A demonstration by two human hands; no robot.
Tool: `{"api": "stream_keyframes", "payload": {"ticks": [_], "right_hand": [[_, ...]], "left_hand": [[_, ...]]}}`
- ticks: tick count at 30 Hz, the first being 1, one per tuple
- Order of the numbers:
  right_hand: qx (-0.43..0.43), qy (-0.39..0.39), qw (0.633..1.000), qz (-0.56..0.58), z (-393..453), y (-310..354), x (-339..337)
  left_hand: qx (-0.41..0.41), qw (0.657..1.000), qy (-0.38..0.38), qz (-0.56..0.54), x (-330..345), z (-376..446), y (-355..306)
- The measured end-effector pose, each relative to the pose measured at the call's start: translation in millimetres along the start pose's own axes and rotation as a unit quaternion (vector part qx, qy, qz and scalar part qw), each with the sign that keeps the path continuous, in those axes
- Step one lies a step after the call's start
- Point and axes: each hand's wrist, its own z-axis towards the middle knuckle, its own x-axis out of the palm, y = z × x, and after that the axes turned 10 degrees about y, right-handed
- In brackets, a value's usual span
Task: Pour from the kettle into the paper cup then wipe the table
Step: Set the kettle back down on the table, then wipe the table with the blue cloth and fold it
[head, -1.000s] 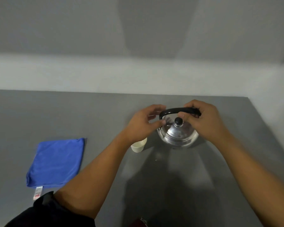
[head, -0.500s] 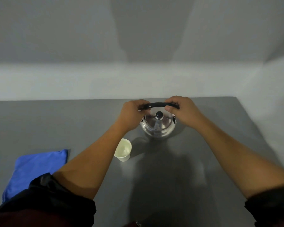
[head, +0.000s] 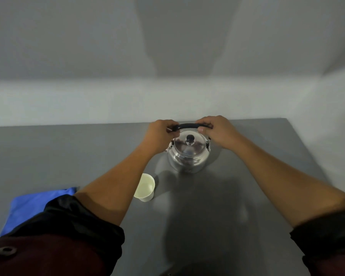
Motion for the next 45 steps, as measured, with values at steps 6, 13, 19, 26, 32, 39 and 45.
{"api": "stream_keyframes", "payload": {"ticks": [6, 13, 19, 26, 32, 39, 45], "right_hand": [[0.000, 0.012, 1.000, -0.005, 4, 0, -1], [0.013, -0.003, 1.000, -0.021, 1, 9, 0], [-0.062, -0.112, 0.986, -0.110, -21, 33, 24], [-0.069, -0.110, 0.992, 0.000, -71, 80, 86], [-0.039, -0.074, 0.990, 0.117, -101, 132, 157], [-0.003, -0.020, 0.983, 0.180, -107, 171, 248], [0.062, 0.029, 0.976, 0.205, -93, 191, 317]], "left_hand": [[-0.007, 1.000, -0.005, -0.007, 2, -1, 2], [-0.004, 0.999, 0.014, -0.036, -1, -7, 4], [0.043, 0.999, -0.005, -0.004, -19, -45, 14], [0.080, 0.996, 0.004, 0.033, -63, -140, 42], [0.015, 0.999, -0.030, 0.001, -90, -215, 100], [-0.047, 0.997, -0.059, -0.013, -119, -288, 175], [-0.123, 0.989, -0.079, 0.035, -142, -326, 237]]}}
